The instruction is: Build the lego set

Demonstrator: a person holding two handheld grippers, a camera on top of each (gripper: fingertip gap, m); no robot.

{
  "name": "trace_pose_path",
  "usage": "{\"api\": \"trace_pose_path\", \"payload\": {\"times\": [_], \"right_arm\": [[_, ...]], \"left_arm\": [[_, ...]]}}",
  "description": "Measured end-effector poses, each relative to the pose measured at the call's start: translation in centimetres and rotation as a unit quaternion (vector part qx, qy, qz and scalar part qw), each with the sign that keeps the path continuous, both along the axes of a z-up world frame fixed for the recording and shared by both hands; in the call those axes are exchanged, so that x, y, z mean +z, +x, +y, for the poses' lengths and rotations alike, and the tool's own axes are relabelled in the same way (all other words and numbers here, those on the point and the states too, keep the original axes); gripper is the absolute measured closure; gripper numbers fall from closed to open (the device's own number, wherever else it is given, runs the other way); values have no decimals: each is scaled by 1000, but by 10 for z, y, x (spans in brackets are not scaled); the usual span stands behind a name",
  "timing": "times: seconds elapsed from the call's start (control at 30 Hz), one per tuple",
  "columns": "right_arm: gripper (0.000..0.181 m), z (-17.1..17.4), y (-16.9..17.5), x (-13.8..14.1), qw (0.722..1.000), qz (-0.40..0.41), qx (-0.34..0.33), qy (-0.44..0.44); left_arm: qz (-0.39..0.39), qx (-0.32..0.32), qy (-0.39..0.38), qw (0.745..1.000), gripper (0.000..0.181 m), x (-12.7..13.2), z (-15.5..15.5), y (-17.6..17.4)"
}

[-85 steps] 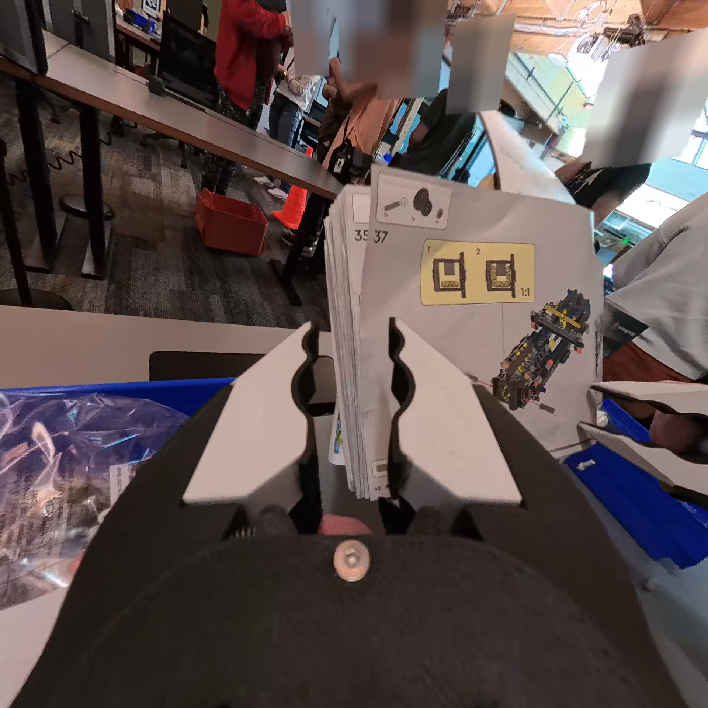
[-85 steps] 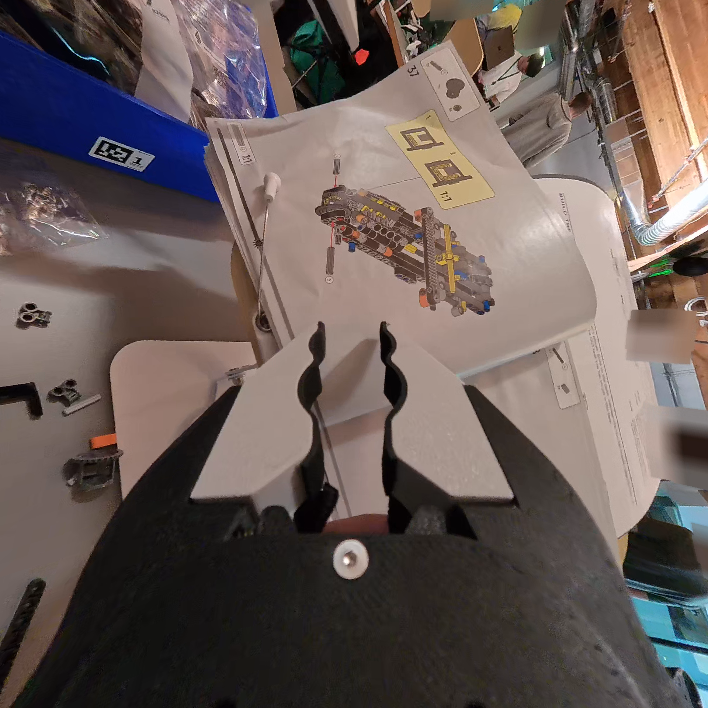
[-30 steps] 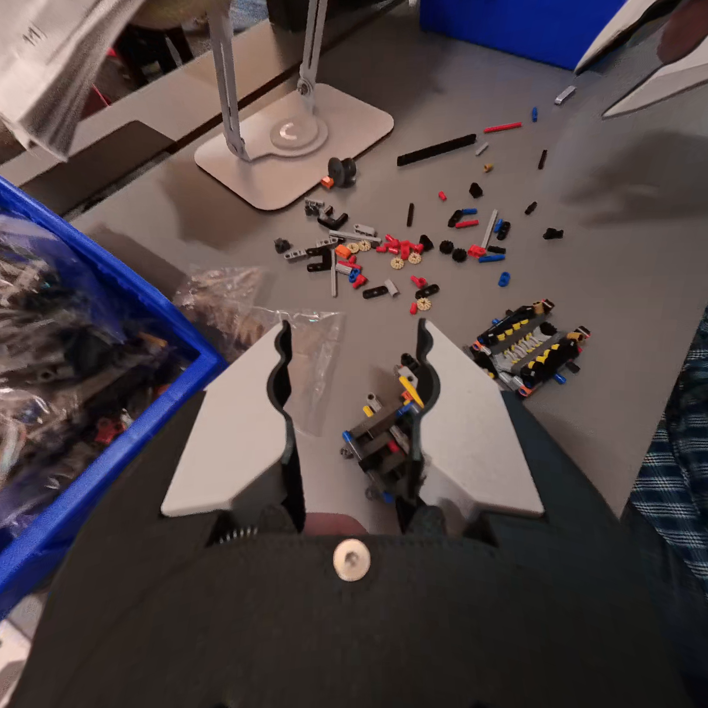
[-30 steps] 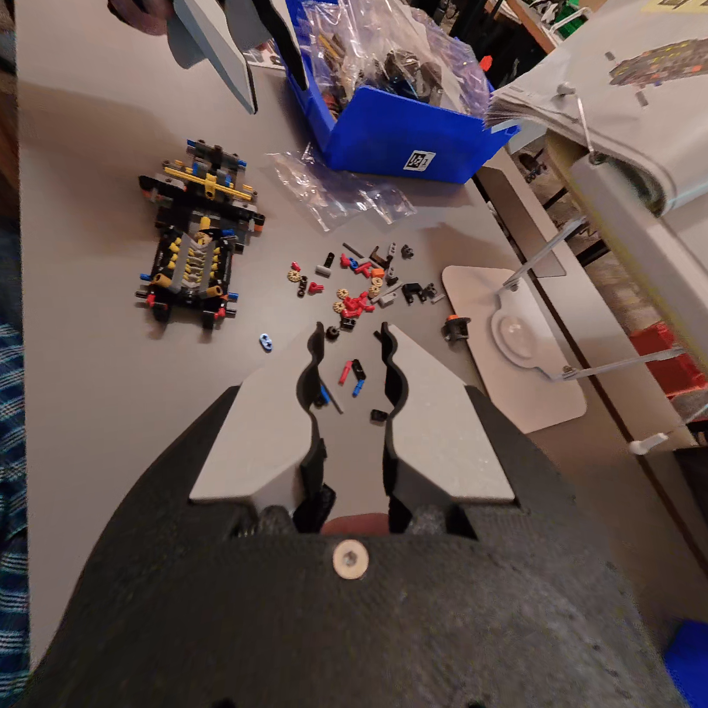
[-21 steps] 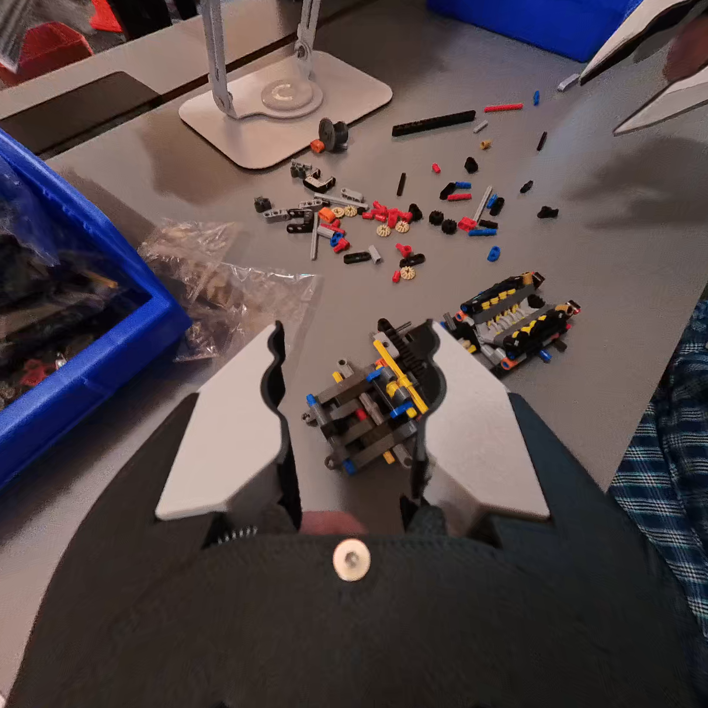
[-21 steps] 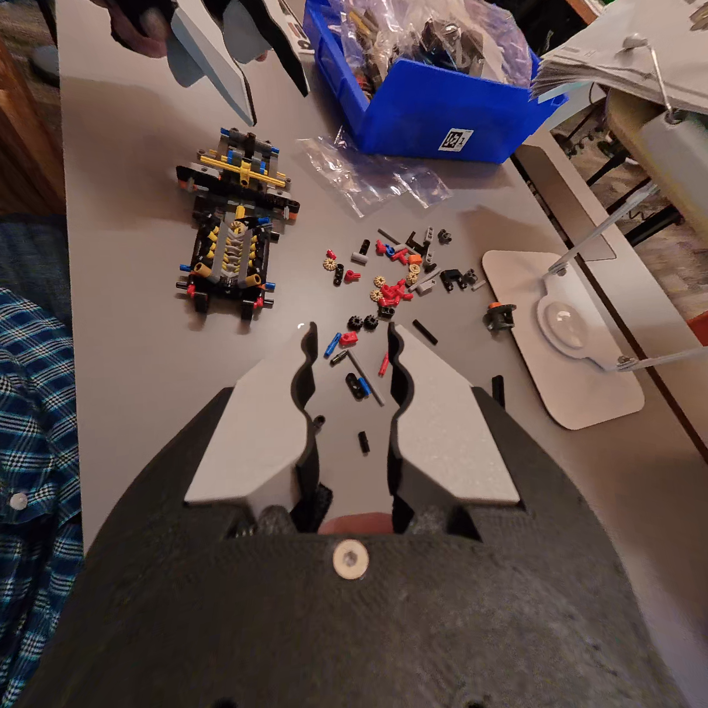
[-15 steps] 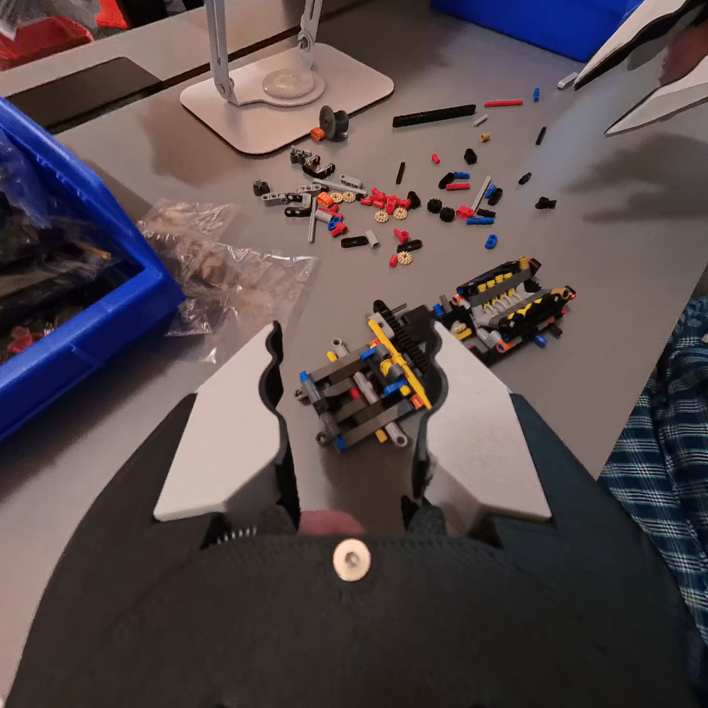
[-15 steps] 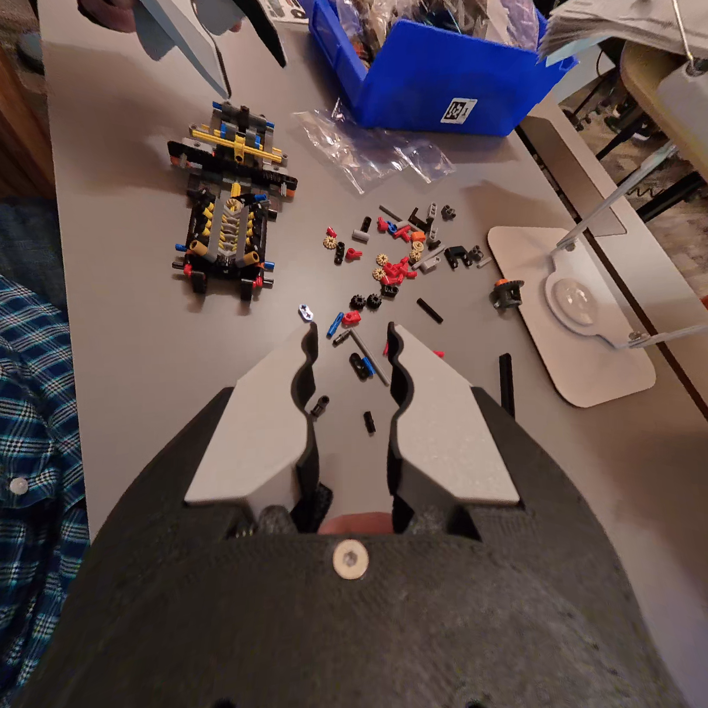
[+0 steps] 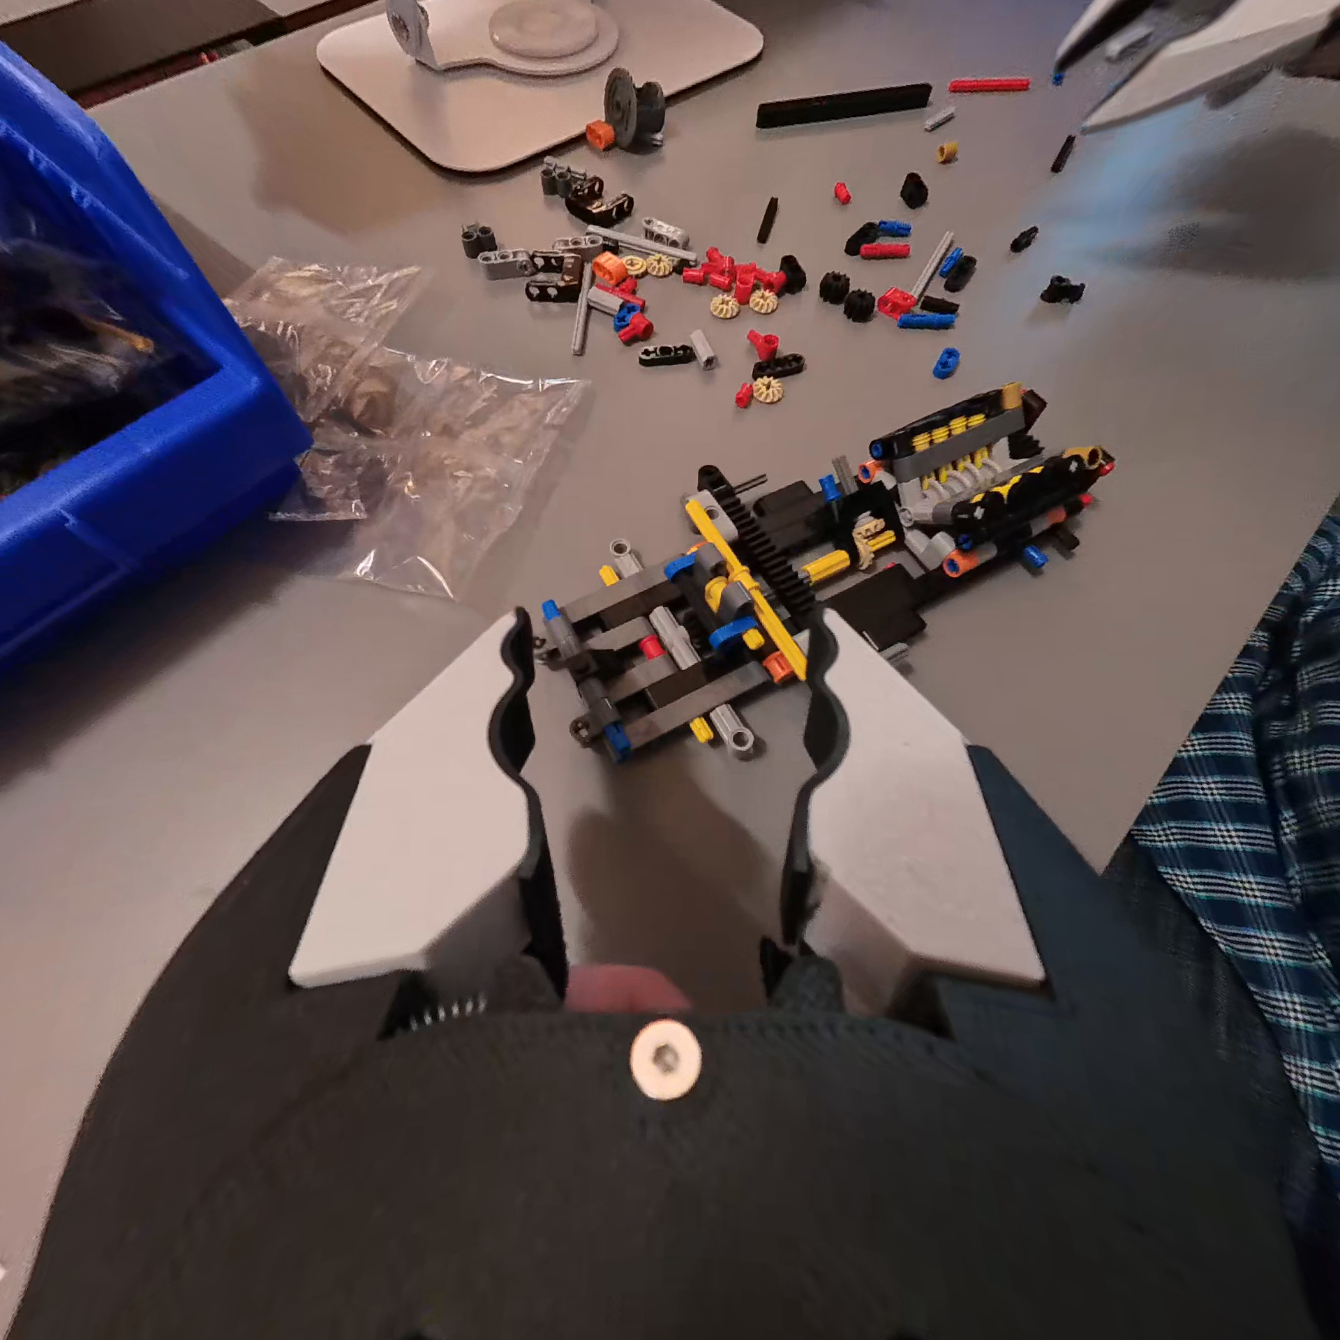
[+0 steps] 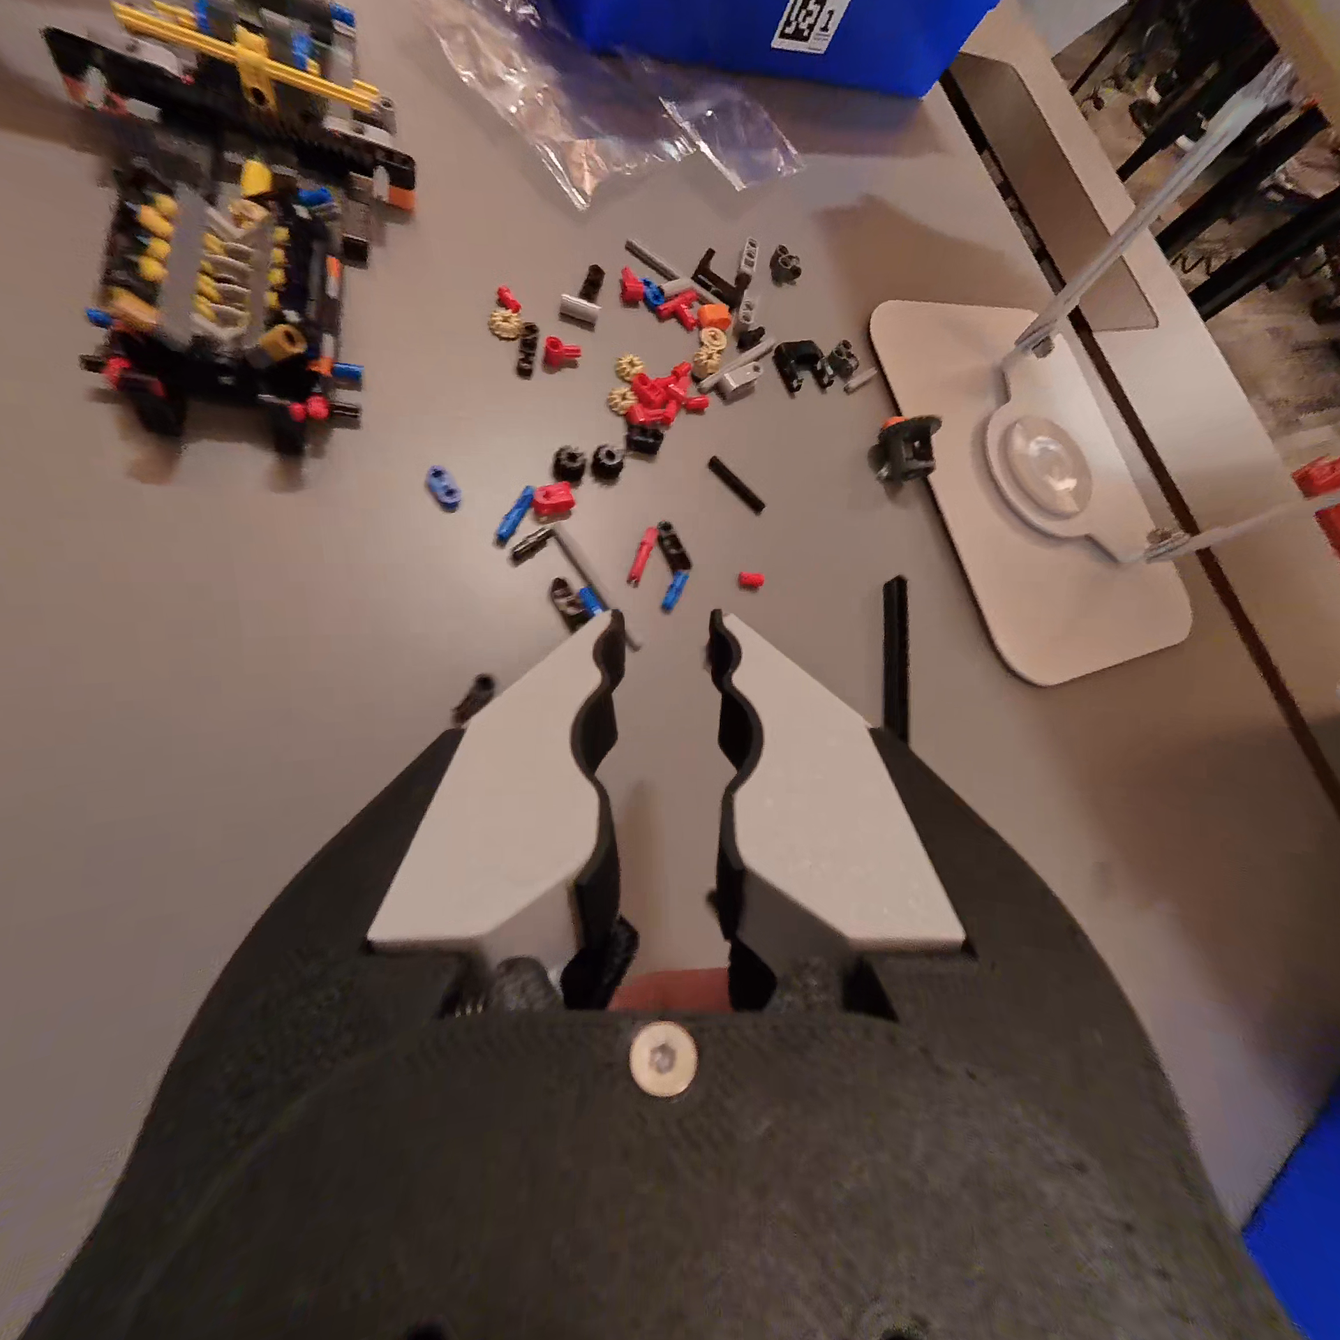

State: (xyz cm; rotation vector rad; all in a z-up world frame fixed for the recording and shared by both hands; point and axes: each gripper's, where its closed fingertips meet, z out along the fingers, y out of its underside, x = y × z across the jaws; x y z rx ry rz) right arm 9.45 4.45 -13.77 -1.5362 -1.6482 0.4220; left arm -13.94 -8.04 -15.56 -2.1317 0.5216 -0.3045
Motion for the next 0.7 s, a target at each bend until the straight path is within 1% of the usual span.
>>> {"api": "trace_pose_path", "payload": {"times": [0.07,0.2,0.27,0.33,0.5,0.63,0.7], "right_arm": [[161,16,-13,-1,1000,-11,12,14],[161,43,-44,-11,996,-47,69,36],[161,50,-58,-16,992,-66,105,32],[166,56,-67,-23,986,-86,138,34],[165,67,-78,-39,979,-105,175,-14],[165,63,-77,-52,971,-126,201,-41],[169,62,-78,-54,970,-123,204,-51]], "left_arm": [[-1,0,0,1000,107,-1,-1,1],[-1,0,3,1000,107,0,-1,2],[-3,2,4,1000,107,1,-1,2],[-3,1,4,1000,107,0,-3,1],[0,-5,4,1000,106,-1,-8,0],[-7,-8,-1,1000,105,-3,-8,0],[-7,-10,-4,1000,103,-5,-9,1]]}}
